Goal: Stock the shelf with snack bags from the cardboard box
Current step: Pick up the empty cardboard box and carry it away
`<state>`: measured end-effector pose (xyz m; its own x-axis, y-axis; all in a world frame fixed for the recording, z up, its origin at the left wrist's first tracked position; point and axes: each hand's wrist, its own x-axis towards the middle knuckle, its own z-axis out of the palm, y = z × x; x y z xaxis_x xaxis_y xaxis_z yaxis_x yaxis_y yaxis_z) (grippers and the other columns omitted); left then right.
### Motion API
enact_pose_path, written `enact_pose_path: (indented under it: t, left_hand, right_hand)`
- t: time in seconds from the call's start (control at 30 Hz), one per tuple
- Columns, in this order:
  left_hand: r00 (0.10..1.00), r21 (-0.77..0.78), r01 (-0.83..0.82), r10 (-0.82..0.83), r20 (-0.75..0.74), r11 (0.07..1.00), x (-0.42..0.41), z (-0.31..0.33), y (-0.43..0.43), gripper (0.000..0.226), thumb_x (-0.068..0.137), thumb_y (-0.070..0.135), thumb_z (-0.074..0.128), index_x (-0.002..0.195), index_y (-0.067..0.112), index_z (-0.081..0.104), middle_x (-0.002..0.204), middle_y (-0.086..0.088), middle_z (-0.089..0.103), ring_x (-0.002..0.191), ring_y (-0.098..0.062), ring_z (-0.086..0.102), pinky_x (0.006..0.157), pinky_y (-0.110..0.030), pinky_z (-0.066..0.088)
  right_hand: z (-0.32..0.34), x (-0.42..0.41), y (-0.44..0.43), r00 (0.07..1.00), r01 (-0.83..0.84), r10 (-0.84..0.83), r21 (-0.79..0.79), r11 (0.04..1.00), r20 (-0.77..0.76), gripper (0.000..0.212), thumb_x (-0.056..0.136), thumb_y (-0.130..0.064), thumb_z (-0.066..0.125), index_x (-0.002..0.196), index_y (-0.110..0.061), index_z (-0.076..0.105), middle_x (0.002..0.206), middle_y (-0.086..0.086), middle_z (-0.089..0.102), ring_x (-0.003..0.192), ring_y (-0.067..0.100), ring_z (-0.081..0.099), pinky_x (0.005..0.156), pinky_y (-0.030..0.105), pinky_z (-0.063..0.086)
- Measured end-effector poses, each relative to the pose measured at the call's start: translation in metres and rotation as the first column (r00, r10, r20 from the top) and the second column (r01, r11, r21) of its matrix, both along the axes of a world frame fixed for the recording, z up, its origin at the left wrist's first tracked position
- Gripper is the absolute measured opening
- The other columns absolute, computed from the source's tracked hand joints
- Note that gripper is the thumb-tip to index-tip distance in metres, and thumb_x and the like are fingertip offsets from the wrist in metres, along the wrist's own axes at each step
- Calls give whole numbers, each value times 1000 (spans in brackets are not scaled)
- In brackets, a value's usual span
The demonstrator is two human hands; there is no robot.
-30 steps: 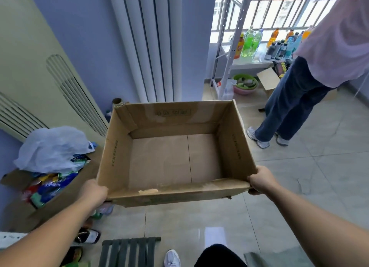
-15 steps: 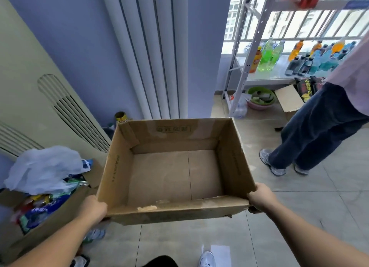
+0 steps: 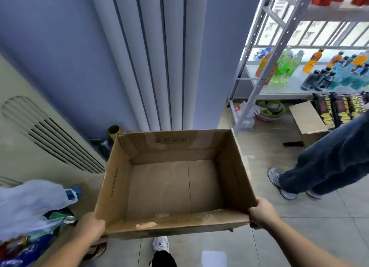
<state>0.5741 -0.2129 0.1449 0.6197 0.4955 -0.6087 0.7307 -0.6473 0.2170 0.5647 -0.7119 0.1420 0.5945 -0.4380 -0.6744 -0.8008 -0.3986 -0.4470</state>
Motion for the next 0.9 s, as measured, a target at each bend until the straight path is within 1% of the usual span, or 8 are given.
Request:
enact_pose_path:
  t: [0.13,0.27,0.43,0.6,0.7,0.8,0.87,0.9]
  left_hand:
    - [997,9,54,-54,-61,998,56,-12,22,7,90,14,59,92,8,64,85,-11,64,77,-27,59,61,-30,39]
    - [996,-11,52,-53,-67,999,106,-26,26,20,93,7,60,74,4,57,72,-11,58,76,-32,60,59,-31,34]
    - [997,0,2,-2,-72,1000,144,-51,19,8,90,14,64,91,7,69,79,-11,63,76,-31,60,66,-33,40]
    - [992,56,-4,11,-125,998,170,-99,17,20,89,17,68,103,2,70,86,-16,64,81,-31,60,69,-34,40]
    - [985,2,-127,127,-116,992,182,-147,21,24,86,-3,68,108,-13,67,103,-31,67,88,-33,57,77,-35,38]
    - [945,-14,-312,308,-111,950,189,-208,31,34,82,-12,68,114,-22,60,112,-42,61,101,-46,58,93,-45,41]
    - [935,-5,-322,318,-160,947,190,-248,37,30,88,-5,65,116,-15,61,107,-37,63,101,-47,59,93,-45,44]
    - [937,-4,-313,308,-166,950,190,-265,40,24,92,1,63,114,-10,61,99,-30,64,92,-42,60,85,-40,49]
  right_hand:
    - [-6,46,21,999,27,-27,-3,1000,-29,23,82,10,38,87,-2,56,64,16,52,45,25,49,45,31,47]
    - [-17,86,29,998,23,-23,-8,1000,-64,21,80,10,40,82,-2,57,57,16,54,38,26,51,42,31,47]
    - [-59,129,19,990,25,-24,0,1000,-142,18,81,5,47,82,-4,63,55,17,58,41,29,56,50,54,57]
    - [-102,160,27,987,14,-16,-16,1000,-159,16,85,-3,52,76,-9,64,51,13,62,44,29,62,53,47,58]
    - [-142,169,35,986,-14,7,-39,999,-165,20,84,-5,54,70,-13,66,46,5,63,48,27,65,54,41,56]
    - [-187,173,47,982,-35,17,-93,995,-187,20,83,-5,57,71,-18,67,52,0,65,62,26,68,62,34,53]
    - [-223,173,56,978,-30,4,-122,992,-208,17,84,-6,58,81,-19,68,65,2,69,71,29,68,66,33,52]
    - [-239,173,61,976,-32,1,-136,990,-219,16,84,-6,58,85,-19,68,68,4,69,72,30,68,67,34,53]
